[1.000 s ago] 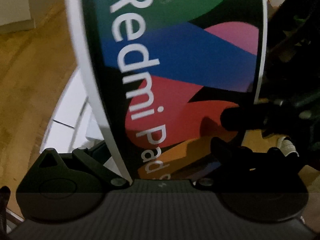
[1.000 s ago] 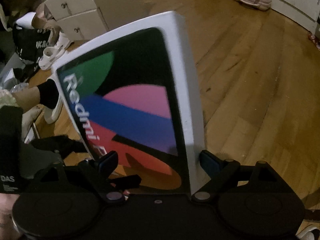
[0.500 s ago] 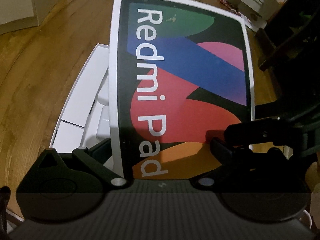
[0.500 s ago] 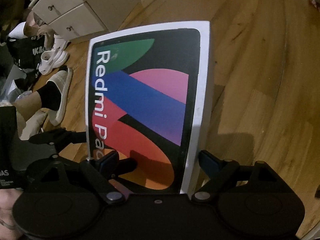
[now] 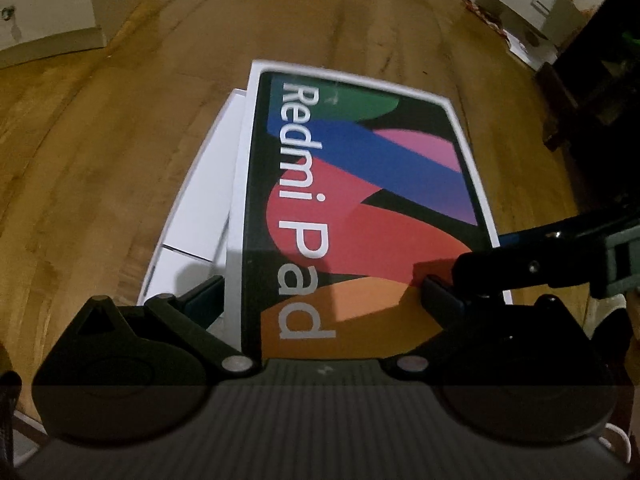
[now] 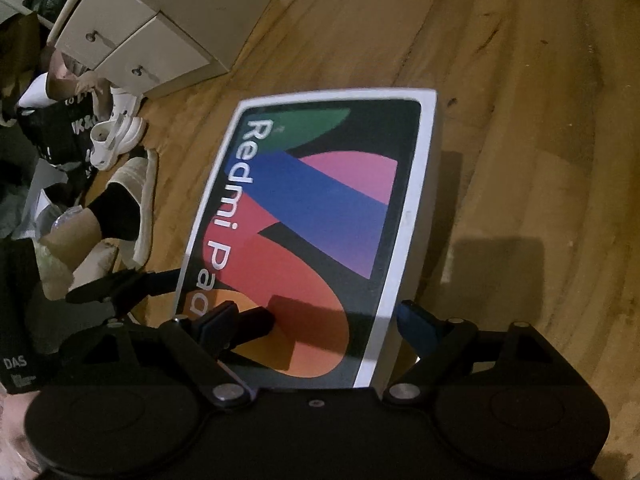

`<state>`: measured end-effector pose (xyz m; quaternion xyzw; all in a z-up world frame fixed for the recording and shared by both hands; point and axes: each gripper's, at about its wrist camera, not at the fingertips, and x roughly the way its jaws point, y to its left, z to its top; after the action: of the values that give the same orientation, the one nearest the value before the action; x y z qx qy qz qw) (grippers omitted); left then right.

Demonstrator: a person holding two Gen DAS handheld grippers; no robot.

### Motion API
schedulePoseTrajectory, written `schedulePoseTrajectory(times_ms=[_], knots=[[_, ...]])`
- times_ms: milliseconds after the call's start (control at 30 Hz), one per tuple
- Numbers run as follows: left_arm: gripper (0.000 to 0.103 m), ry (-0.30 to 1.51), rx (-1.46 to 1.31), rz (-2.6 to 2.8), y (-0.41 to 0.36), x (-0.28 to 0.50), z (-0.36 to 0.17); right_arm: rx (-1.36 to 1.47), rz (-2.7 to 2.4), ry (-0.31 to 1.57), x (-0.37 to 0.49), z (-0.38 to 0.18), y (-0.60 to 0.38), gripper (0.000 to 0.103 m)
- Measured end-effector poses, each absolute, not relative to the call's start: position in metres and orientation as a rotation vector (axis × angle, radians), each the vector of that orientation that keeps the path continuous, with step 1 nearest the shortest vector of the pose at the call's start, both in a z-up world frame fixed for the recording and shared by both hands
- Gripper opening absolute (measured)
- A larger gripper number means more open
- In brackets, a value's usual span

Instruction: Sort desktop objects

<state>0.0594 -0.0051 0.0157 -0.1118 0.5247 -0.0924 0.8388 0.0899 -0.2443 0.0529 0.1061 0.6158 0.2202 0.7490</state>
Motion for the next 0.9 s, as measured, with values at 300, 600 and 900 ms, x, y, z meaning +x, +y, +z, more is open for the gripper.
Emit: schedulePoseTrajectory(times_ms=[300,600,900], knots=[[0.085,1.096,-0.339,-0.364,-0.001,0.063,0.013,0.292,0.633,1.351,0.102,0.052,-0.218,0.069],[0.087,1.118,-0.274,-0.320,-0.015,0.062,0.004,0.089,0.661,1.334,0.097,0.059,-0.185,0.071],[0.093,1.115,-0.306,-0.294,-0.018,0.067,-0.011,0.186,0.432,1.246,0.105,0.047,-0.277,0.084]])
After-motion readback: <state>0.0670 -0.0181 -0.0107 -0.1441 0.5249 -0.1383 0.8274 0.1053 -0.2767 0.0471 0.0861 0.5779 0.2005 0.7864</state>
